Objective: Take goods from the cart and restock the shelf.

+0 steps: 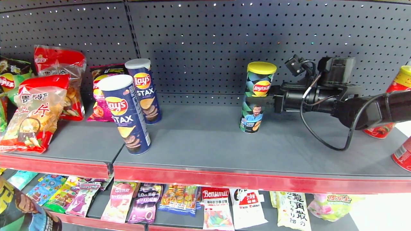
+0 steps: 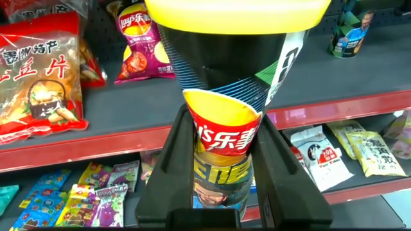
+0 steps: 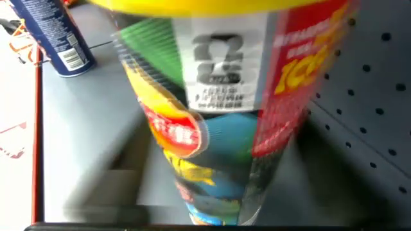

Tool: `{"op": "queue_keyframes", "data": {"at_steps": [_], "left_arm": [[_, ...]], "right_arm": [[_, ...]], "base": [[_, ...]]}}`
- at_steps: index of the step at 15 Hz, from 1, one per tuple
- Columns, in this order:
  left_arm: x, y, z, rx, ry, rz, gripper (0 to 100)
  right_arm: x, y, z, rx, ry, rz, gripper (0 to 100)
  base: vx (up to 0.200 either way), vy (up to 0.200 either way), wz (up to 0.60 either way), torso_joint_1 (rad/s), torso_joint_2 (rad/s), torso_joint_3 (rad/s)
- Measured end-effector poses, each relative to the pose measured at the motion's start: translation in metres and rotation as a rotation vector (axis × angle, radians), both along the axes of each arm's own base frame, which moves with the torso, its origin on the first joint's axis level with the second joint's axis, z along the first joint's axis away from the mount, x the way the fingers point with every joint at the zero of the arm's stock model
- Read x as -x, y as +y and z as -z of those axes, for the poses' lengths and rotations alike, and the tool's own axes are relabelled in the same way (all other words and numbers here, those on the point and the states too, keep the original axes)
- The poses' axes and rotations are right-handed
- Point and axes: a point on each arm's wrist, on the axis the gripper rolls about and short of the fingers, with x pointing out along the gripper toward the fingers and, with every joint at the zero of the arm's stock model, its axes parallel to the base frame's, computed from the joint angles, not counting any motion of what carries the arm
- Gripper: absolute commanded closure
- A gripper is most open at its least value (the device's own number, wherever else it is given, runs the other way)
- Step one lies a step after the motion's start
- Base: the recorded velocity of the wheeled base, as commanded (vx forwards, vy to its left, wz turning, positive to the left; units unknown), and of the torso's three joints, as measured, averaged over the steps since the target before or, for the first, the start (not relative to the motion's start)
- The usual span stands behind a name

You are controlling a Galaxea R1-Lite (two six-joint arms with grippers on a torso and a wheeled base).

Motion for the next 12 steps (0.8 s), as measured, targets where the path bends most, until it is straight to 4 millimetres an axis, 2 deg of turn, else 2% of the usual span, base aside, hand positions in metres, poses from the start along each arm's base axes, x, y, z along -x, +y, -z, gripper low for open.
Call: {"op": "queue_keyframes", "data": {"at_steps": [4,6,12], "left_arm": [[0.000,0.000,0.001,0.000,0.001,-0.001,100],[0.000,0.000,0.001,0.000,0.000,-0.001,100],[0.004,0.000,-0.002,-0.004,-0.025,-0.008,100]], "right_arm": [[0.001,0.001,-0.001,0.002,-0.002,0.007,100],[0.010,0.001,-0.005,0.014,-0.002,0.077,100],[0.073,0.007,-0.023,-0.015,-0.023,0.328,100]], "base": [[0.000,0.000,0.00,0.000,0.00,0.000],[0.000,0.000,0.00,0.000,0.00,0.000],[0.000,0.000,0.00,0.000,0.00,0.000]]}}
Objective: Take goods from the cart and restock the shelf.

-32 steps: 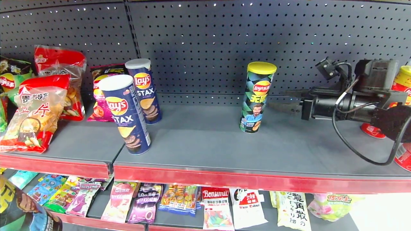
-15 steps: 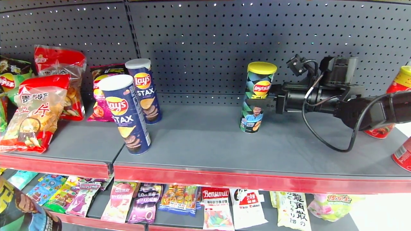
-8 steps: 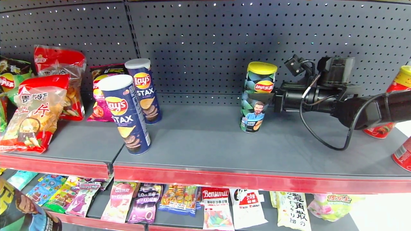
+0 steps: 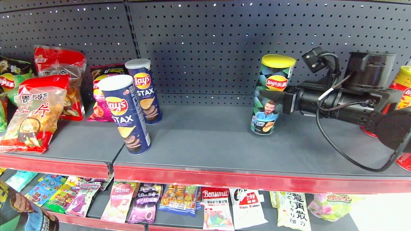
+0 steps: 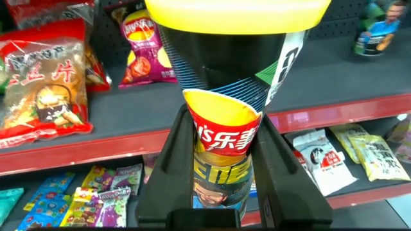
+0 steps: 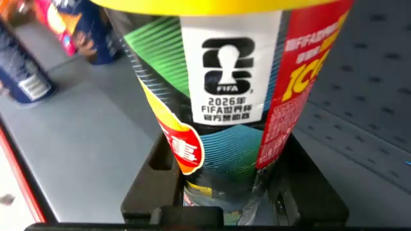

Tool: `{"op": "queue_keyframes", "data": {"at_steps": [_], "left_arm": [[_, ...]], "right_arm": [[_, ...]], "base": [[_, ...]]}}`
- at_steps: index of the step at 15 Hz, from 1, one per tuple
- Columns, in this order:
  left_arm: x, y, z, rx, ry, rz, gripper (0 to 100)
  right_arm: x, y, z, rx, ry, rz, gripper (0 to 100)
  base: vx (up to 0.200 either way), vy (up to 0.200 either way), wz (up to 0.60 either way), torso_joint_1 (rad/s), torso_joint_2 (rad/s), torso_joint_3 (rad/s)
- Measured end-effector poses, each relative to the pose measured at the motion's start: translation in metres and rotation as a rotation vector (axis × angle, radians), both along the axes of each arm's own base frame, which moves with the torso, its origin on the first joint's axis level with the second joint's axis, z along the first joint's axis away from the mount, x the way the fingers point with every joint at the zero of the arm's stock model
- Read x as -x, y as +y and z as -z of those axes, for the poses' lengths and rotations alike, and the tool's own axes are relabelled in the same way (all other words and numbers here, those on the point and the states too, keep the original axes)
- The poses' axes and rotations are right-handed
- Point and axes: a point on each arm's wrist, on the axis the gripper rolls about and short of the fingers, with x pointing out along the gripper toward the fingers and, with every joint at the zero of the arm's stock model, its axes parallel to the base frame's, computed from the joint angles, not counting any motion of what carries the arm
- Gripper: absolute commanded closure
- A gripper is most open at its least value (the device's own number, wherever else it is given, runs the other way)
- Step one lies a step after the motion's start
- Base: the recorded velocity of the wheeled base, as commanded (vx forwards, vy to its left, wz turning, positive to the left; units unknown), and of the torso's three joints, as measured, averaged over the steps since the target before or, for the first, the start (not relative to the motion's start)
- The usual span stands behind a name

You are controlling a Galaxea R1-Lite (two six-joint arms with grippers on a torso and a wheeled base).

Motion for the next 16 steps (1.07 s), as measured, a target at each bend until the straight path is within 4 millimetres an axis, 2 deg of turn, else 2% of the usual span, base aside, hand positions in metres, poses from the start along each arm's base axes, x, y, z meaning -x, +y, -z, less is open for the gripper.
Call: {"op": "queue_keyframes", "data": {"at_steps": [3,7,11,16], "left_arm": [[0.001,0.000,-0.002,0.000,-0.008,0.001,100],[0.002,0.000,-0.002,-0.002,-0.011,0.000,100],[0.002,0.000,-0.003,-0.002,-0.016,0.000,100],[0.002,0.000,-0.002,-0.002,-0.013,0.001,100]], "right_arm": [[0.026,-0.003,0.010,-0.017,-0.014,0.022,100],[0.061,0.004,0.021,-0.008,0.022,-0.046,100],[0.072,0.010,0.022,-0.008,0.024,-0.083,100],[0.072,0.014,0.028,0.002,0.044,-0.097,100]], "base": [[0.000,0.000,0.00,0.000,0.00,0.000],[0.000,0.000,0.00,0.000,0.00,0.000],[0.000,0.000,0.00,0.000,0.00,0.000],[0.000,0.000,0.00,0.000,0.00,0.000]]}}
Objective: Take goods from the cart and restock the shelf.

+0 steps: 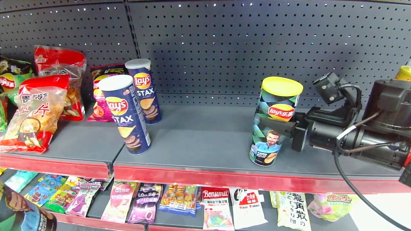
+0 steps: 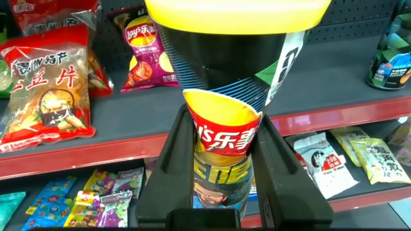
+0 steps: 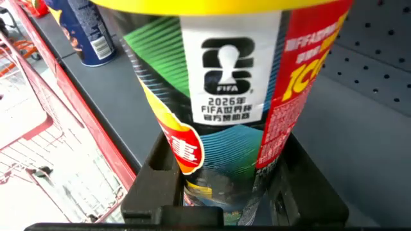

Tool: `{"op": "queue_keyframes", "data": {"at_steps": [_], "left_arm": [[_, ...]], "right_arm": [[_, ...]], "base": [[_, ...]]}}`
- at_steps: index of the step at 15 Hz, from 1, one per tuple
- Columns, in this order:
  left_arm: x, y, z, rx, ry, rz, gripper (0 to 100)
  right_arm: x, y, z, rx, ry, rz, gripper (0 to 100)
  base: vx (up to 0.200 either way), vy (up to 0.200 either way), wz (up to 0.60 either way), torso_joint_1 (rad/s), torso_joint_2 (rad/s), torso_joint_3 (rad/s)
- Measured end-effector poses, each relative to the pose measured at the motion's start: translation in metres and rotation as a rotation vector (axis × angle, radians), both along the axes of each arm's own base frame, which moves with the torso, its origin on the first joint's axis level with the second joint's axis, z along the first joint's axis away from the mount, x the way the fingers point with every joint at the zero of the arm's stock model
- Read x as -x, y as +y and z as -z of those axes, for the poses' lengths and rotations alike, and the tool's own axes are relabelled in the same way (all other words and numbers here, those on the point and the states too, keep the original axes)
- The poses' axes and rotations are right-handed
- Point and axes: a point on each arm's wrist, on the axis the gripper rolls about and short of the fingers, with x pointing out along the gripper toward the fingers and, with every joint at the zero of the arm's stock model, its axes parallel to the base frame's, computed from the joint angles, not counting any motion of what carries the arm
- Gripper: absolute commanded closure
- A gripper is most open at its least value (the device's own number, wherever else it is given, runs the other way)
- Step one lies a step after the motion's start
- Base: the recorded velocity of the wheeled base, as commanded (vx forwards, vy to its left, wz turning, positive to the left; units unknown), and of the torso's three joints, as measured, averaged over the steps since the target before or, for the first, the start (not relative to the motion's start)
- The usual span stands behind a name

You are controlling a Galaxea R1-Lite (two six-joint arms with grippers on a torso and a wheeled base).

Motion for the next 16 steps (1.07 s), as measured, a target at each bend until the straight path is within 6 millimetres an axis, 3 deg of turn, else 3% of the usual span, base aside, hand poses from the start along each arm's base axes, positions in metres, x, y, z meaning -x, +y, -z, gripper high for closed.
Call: {"op": "queue_keyframes", "data": {"at_steps": [16], "left_arm": [[-0.0006,0.0000,0.0018,0.000,0.007,0.003,100]], "right_arm": [[0.0080,0.0016,0.0064,0.012,0.018,-0.015,100]], "base": [[0.000,0.000,0.00,0.000,0.00,0.000]]}}
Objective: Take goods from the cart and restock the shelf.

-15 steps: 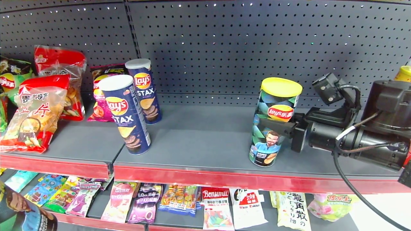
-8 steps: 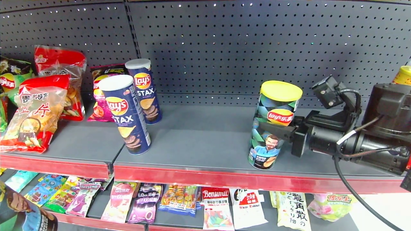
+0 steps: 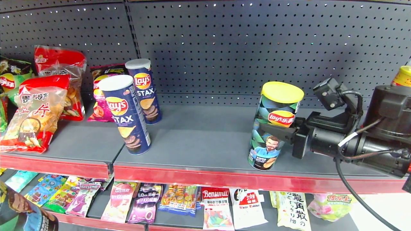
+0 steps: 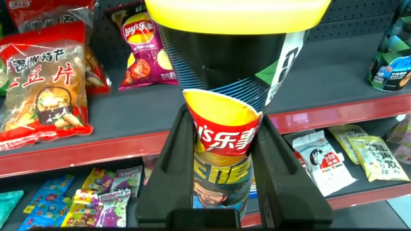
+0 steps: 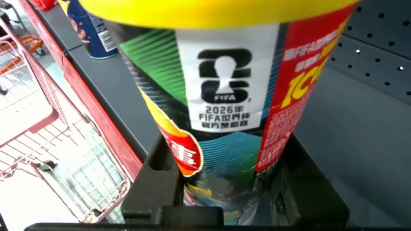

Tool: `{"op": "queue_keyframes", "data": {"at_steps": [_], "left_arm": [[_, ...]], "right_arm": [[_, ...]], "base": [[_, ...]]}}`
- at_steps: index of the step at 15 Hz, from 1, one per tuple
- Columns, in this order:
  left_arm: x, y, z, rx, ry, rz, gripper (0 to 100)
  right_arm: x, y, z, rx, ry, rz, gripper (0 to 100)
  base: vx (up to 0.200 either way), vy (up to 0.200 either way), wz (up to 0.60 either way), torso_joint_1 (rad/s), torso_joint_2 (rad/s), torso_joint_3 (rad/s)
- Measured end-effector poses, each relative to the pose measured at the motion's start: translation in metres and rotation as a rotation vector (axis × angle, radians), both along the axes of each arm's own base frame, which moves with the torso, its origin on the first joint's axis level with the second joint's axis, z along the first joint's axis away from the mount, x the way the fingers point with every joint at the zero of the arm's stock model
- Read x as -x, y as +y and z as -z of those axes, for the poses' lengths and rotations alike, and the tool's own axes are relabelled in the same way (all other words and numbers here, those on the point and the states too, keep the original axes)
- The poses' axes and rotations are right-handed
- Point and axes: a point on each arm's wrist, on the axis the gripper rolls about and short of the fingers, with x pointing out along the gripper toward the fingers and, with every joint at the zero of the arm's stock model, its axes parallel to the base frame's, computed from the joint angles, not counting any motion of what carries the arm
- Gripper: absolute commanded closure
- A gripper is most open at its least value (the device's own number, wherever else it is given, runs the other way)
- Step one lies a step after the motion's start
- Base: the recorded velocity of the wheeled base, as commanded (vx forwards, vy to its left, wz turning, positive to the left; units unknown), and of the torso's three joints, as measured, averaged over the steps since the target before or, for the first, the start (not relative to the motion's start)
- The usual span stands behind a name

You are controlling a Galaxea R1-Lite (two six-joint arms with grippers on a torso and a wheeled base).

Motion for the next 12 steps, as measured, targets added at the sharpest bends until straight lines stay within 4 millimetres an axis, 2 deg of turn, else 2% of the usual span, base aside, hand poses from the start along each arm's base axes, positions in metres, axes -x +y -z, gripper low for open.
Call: {"op": "queue_keyframes", "data": {"at_steps": [2,3,8,12], "left_arm": [[0.000,0.000,0.000,0.000,0.000,0.000,100],[0.000,0.000,0.000,0.000,0.001,0.000,100],[0.000,0.000,0.000,0.000,0.000,0.001,100],[-0.001,0.000,-0.001,0.000,0.002,0.004,100]], "right_arm": [[0.001,0.000,0.001,0.004,0.002,-0.001,100],[0.001,0.000,0.002,0.005,0.003,-0.002,0],[0.003,-0.001,0.001,0.005,0.003,-0.001,0],[0.020,-0.011,-0.003,-0.003,-0.018,0.017,0]], "base": [[0.000,0.000,0.00,0.000,0.00,0.000],[0.000,0.000,0.00,0.000,0.00,0.000],[0.000,0.000,0.00,0.000,0.00,0.000],[0.000,0.000,0.00,0.000,0.00,0.000]]}}
